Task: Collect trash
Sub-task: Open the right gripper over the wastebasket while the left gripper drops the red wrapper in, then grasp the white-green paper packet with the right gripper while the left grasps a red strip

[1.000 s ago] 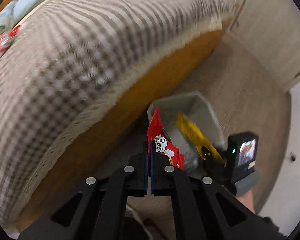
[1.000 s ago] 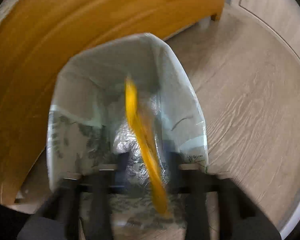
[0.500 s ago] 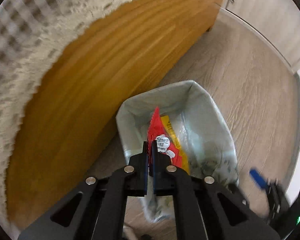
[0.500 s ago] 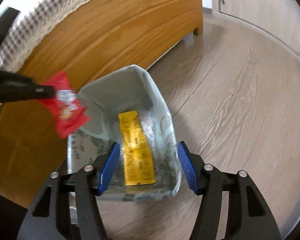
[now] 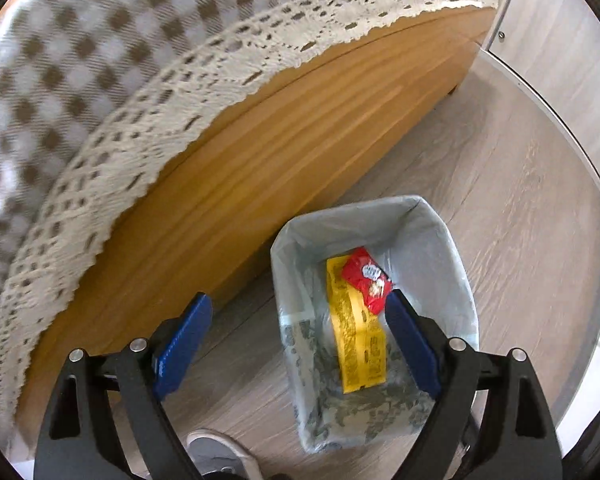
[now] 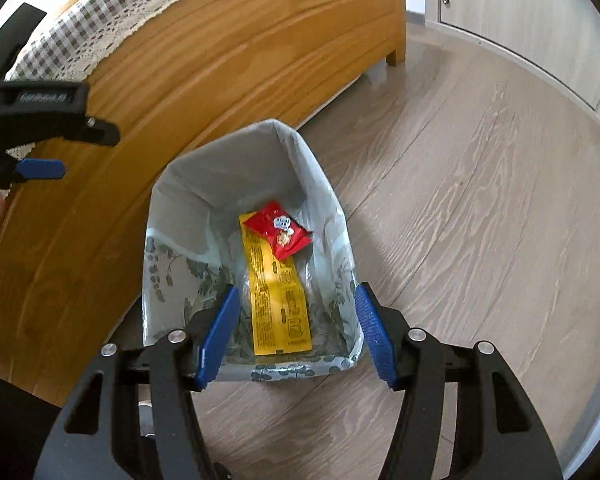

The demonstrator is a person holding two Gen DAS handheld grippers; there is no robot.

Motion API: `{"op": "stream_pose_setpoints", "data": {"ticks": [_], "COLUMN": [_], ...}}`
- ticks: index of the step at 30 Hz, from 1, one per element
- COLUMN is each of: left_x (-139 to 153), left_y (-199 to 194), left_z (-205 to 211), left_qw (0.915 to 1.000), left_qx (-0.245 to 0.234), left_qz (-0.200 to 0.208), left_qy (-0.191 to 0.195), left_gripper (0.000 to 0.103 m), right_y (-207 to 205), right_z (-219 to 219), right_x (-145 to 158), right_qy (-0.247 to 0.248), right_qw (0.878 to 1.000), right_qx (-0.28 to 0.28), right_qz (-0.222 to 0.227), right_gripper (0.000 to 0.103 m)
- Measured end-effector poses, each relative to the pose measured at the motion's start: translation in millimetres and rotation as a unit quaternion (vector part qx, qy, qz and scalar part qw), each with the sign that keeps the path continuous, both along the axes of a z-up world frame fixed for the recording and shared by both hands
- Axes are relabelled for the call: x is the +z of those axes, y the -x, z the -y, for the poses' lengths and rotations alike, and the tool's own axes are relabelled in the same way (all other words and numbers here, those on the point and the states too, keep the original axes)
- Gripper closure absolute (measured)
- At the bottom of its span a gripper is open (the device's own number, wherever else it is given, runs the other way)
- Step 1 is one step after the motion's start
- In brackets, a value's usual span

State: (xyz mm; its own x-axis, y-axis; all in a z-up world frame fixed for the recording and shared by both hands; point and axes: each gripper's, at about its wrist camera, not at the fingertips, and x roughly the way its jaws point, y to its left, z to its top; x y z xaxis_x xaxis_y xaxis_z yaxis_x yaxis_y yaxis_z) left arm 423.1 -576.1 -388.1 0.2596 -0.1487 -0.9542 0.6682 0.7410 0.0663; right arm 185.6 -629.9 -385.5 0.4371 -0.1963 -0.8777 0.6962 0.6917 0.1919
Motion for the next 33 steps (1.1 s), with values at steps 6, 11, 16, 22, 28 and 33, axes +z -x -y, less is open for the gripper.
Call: {"op": "stream_pose_setpoints", "data": {"ticks": [6, 11, 16, 22, 28, 33], "left_x": [31.1, 61.8, 128.9, 218.7, 238.9, 236.2], "left_y": [13.1, 15.5, 16.6, -4.8, -59.8, -106.7], "left_z": [-16.6, -37.9, -93.9, -192.7, -320.7, -436.5], "left_qw": [0.9993, 0.9995, 0.9948, 0.9837, 0.9667, 0.9406], "left_qx": [-0.036, -0.023, -0.008, 0.017, 0.111, 0.231], "left_qz": [-0.007, -0.021, -0.052, 0.035, 0.087, 0.117], "left_qy": [-0.010, 0.002, 0.087, 0.176, 0.214, 0.220], "left_gripper": [0.018, 0.017, 0.017, 0.009, 0.008, 0.008], "right_y": [-7.8, -19.8, -33.3, -66.4, -135.7, -200.5], "right_z": [0.7, -3.7, -14.6, -59.1, -141.8, -202.8], "right_x": [17.6, 44.2, 96.0, 179.3, 239.3, 263.2], "right_qy": [0.021, 0.063, 0.118, 0.176, 0.229, 0.242], "right_qw": [1.000, 0.997, 0.991, 0.978, 0.945, 0.918], "right_qx": [0.009, 0.024, 0.052, 0.109, 0.218, 0.295], "right_qz": [-0.021, -0.043, -0.038, 0.034, 0.087, 0.105], "right_gripper": [0.045, 0.035, 0.031, 0.028, 0.028, 0.028]}}
